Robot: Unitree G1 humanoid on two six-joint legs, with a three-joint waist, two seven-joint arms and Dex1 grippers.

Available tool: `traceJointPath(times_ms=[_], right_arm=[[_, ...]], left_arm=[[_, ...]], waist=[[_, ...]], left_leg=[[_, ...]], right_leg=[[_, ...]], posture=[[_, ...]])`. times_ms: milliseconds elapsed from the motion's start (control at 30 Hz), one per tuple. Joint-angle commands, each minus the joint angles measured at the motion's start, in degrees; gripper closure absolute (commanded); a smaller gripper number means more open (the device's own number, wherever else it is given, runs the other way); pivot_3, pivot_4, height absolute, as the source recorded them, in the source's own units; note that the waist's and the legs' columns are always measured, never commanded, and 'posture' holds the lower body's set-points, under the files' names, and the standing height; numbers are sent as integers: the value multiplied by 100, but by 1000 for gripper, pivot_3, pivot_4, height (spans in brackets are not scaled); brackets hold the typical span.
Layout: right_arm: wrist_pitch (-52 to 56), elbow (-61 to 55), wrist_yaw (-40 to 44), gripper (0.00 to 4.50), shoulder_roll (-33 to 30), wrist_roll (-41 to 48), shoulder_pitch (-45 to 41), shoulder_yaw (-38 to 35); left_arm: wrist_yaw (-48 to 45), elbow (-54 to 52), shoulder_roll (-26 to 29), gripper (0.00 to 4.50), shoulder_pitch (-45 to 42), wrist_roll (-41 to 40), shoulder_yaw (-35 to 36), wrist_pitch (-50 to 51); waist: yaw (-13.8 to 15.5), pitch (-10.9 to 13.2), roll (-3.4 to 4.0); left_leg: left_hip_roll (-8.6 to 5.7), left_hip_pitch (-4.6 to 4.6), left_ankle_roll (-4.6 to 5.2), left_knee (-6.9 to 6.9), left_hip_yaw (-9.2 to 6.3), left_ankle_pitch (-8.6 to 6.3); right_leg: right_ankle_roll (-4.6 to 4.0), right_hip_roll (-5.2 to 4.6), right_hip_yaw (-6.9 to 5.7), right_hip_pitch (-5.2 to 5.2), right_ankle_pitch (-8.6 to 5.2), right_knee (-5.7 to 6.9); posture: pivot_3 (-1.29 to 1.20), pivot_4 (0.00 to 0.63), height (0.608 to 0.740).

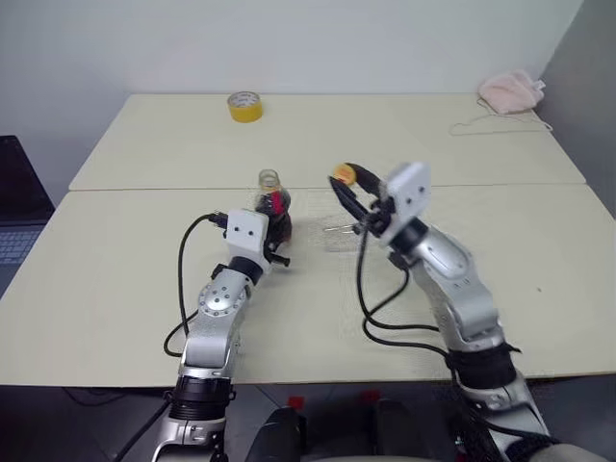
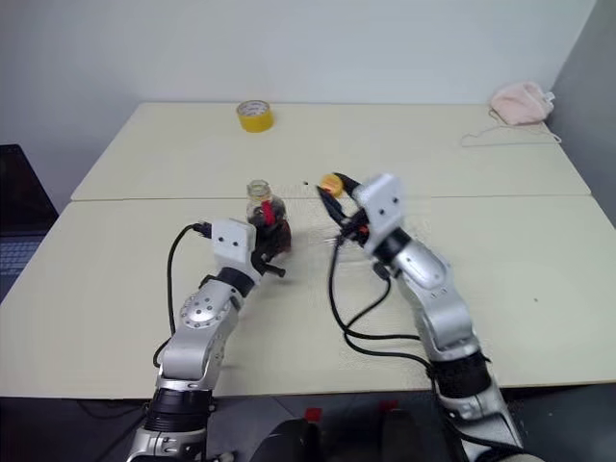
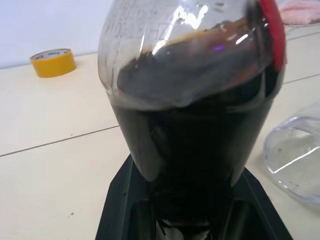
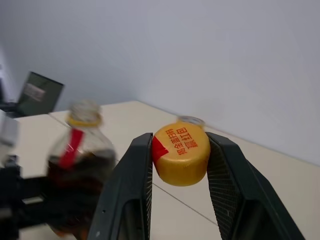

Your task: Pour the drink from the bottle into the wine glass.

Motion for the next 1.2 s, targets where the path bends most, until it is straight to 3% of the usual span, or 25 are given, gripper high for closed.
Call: traceJointPath(times_ms=[33,400,767,1067,1100,1200], right_arm=[[-366,-518,-340,3271,-91,-184,657,-350],[-918,237,-1067,3271,-302,-497,2485,-1435],[-658,758,-787,3271,-370,9,2740,-1617],[-270,794,-626,212,-417,301,2760,-1604],[-238,783,-616,0,-409,331,2778,-1609],[-332,759,-595,0,-403,314,2795,-1626]], left_arm=[[37,-232,-23,3636,-118,-84,48,-95],[4,-100,-85,3636,-148,-67,-10,-167],[-1,-88,-92,3636,-152,-58,-20,-171],[9,-81,-84,3636,-133,-51,-6,-187],[10,-86,-84,3636,-126,-51,-5,-190],[16,-76,-85,3636,-137,-52,2,-193]], waist=[[6,0,0],[92,0,0],[98,0,-1],[98,-2,-4],[98,-3,-4],[98,-3,-4]], left_leg=[[2,2,0,-2,-2,0],[1,9,0,-2,8,0],[2,14,1,0,8,0],[3,31,1,-1,-2,-1],[4,31,1,-1,-2,-1],[4,33,1,-2,-5,-1]], right_leg=[[0,2,-1,1,0,2],[0,4,5,11,0,-4],[0,4,3,22,0,-9],[1,6,-6,50,0,-26],[0,6,-6,51,0,-26],[1,6,-8,53,0,-27]], posture=[[0,150,740],[0,150,740],[0,150,740],[0,150,740],[0,150,740],[0,150,740]])
